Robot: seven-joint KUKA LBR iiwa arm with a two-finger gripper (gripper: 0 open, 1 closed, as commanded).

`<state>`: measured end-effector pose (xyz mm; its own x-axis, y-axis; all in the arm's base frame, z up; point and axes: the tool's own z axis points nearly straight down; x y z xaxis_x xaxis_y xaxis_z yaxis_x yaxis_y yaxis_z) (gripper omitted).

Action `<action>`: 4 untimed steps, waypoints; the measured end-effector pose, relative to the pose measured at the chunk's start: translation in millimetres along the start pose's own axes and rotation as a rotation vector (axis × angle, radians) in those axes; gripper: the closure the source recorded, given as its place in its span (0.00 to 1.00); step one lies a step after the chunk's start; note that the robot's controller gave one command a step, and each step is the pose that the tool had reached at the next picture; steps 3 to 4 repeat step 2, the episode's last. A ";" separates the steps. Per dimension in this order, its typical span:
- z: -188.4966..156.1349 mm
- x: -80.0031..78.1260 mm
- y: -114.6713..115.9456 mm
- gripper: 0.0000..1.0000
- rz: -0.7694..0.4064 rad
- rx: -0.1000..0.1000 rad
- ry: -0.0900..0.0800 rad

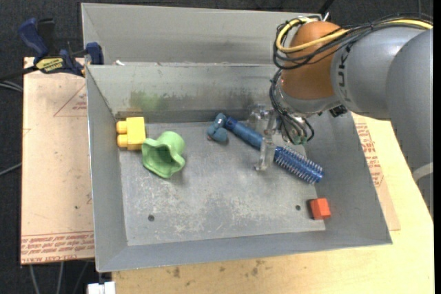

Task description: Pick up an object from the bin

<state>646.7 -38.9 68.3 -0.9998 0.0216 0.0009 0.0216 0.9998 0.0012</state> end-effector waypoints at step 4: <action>-158.9 -0.3 -3.6 1.00 -0.006 0.001 -0.012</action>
Offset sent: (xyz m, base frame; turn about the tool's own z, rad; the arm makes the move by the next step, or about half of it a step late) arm 0.0000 0.0000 0.0000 0.0000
